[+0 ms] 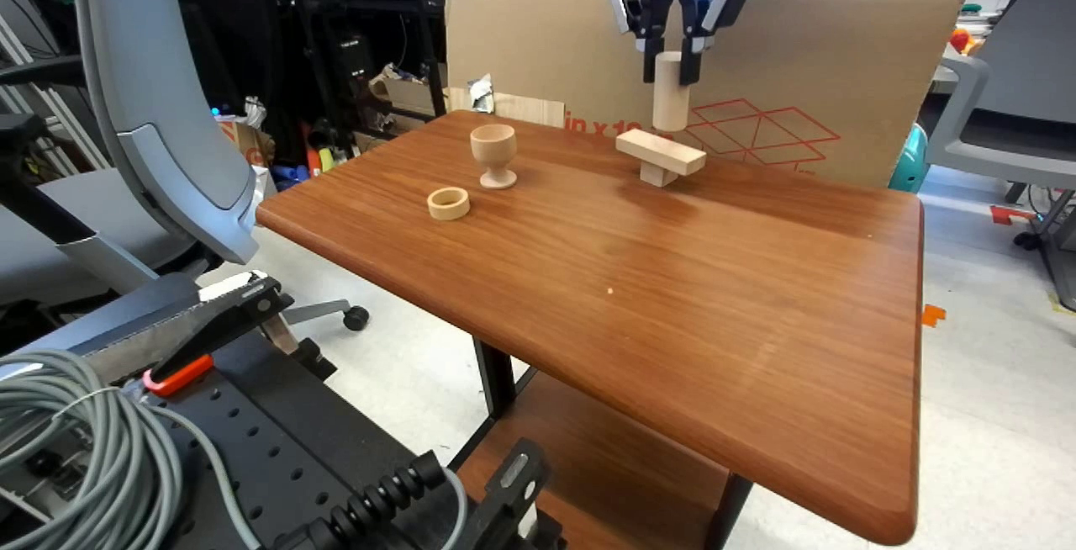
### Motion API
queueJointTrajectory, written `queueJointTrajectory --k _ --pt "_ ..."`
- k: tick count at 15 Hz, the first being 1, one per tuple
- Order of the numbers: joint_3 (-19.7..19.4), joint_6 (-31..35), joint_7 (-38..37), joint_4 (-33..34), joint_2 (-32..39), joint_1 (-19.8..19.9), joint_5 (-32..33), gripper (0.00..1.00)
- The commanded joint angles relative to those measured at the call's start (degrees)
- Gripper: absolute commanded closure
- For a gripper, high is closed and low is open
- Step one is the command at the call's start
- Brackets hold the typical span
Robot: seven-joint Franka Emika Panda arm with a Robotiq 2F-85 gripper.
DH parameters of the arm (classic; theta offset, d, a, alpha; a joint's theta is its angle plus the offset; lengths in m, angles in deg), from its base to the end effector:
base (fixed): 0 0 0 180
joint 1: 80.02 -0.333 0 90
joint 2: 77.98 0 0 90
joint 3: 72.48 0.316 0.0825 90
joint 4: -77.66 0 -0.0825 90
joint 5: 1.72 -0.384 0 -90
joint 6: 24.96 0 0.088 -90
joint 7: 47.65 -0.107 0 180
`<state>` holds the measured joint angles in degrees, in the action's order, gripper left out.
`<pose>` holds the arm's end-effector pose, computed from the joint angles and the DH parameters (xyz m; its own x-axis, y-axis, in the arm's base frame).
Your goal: Unstack the wooden blocks
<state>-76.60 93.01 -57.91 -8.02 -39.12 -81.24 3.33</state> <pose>0.7003 -0.0322 0.2625 0.9801 -0.1753 -0.0936 -0.1618 -0.9774 0.1363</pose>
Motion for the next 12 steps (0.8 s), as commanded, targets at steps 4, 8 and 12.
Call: queueJointTrajectory --k 4,8,12 --pt "-1.0 3.0 -2.8 -14.1 -7.6 -1.4 3.7 0.90" --pt "-0.8 5.1 -4.3 -17.8 -7.7 -2.1 4.7 0.90" --pt "-1.0 5.6 -6.3 -19.2 -6.9 -3.4 5.6 0.90"
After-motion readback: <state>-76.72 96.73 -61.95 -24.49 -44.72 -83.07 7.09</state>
